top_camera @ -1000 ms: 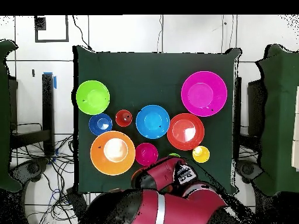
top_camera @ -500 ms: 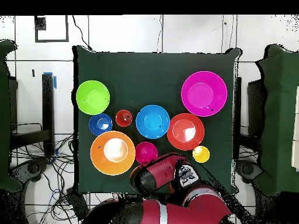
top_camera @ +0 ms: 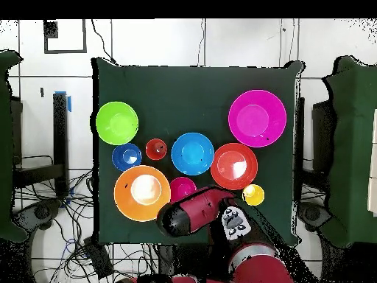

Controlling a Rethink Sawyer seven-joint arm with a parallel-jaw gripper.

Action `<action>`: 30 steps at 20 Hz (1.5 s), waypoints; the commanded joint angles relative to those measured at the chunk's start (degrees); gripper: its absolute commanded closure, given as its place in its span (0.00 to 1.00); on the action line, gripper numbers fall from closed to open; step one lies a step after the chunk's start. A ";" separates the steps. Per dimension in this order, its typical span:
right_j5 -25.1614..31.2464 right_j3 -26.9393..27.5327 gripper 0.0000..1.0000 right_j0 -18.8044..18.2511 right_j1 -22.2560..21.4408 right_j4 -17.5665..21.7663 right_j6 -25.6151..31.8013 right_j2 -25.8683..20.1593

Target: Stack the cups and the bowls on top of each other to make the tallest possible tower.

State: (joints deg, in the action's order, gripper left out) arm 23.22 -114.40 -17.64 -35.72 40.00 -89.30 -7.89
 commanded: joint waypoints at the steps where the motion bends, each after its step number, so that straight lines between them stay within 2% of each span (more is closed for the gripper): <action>1: 6.05 4.33 0.00 0.09 -1.06 -1.54 2.58 -6.43; 8: 9.17 5.37 0.00 1.83 -2.38 -0.24 1.98 -5.32; 14: 7.94 5.47 0.00 1.70 -2.27 0.46 1.33 -5.53; 24: 2.20 7.34 0.00 0.07 -0.56 0.51 0.52 -7.90; 30: 3.54 8.87 0.00 -0.14 -0.45 0.23 1.56 -8.82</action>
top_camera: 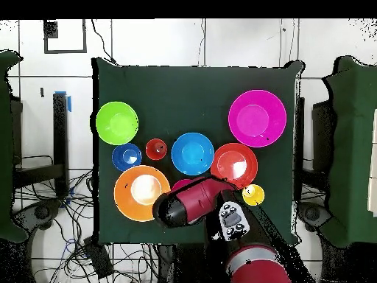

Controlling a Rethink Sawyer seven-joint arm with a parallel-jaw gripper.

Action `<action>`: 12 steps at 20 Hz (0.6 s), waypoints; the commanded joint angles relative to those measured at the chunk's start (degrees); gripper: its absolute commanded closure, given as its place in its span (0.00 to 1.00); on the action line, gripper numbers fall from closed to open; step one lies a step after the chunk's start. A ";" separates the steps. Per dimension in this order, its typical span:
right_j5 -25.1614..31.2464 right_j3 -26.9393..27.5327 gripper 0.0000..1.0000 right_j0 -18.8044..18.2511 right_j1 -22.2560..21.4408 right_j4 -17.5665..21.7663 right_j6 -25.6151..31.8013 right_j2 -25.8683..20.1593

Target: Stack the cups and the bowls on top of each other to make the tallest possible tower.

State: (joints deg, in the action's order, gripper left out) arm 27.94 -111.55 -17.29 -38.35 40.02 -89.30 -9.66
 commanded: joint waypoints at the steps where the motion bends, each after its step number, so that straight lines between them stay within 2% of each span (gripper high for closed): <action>1: -0.87 6.08 0.00 -0.62 2.02 0.12 1.81 -7.24; 6: -0.31 6.73 0.00 -1.01 1.42 0.41 2.30 -7.87; 12: -1.04 8.58 0.00 -1.29 2.84 1.72 2.70 -8.27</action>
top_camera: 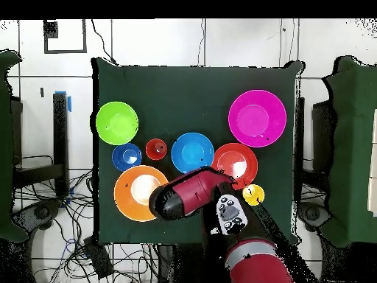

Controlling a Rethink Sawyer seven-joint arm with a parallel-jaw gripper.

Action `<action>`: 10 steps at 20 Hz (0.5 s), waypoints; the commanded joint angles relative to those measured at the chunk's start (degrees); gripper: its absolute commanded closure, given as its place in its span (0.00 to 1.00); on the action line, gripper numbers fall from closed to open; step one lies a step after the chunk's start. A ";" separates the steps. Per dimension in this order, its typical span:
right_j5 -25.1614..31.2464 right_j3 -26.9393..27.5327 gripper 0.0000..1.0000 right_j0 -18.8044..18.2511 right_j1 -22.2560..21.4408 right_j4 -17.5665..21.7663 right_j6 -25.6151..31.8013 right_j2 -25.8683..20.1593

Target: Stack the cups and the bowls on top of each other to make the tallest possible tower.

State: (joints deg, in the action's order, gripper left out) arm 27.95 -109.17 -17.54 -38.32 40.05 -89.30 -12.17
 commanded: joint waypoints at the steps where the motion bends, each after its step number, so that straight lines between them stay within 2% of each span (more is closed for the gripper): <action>1: -1.05 6.37 0.00 -1.07 2.85 1.92 2.81 -5.77; 10: -0.90 8.19 0.00 -2.11 4.07 3.49 4.14 -5.14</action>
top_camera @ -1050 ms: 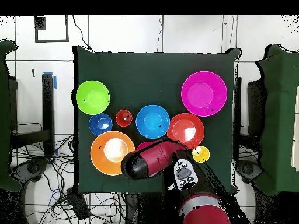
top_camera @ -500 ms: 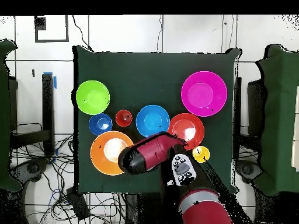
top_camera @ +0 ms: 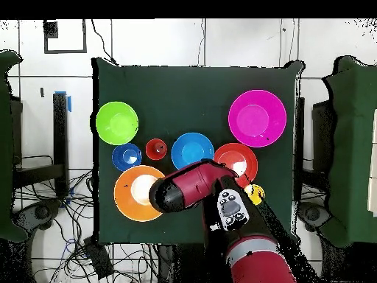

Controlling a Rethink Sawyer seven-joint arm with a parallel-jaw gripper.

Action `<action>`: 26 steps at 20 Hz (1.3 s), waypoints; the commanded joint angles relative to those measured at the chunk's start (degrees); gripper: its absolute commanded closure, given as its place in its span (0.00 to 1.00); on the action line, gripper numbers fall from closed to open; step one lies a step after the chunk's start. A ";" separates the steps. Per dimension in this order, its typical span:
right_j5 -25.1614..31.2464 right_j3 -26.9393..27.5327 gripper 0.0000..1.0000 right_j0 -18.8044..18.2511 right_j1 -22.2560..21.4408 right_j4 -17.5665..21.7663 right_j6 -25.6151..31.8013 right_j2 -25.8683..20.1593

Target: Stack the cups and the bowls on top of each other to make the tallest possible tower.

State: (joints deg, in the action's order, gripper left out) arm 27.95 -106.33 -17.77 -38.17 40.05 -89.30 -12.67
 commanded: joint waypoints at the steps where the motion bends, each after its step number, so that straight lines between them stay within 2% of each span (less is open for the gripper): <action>1: -0.92 5.64 0.00 -2.04 4.15 3.68 4.42 -4.64; 13: -0.44 5.25 0.00 -1.38 3.69 5.25 2.54 -1.64; 20: -0.05 5.32 0.00 -0.76 5.18 6.19 1.57 -0.95; 26: -0.66 2.76 0.00 -1.38 3.31 7.13 1.43 0.86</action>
State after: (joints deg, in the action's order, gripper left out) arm 27.95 -104.13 -19.36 -36.67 41.59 -89.30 -11.66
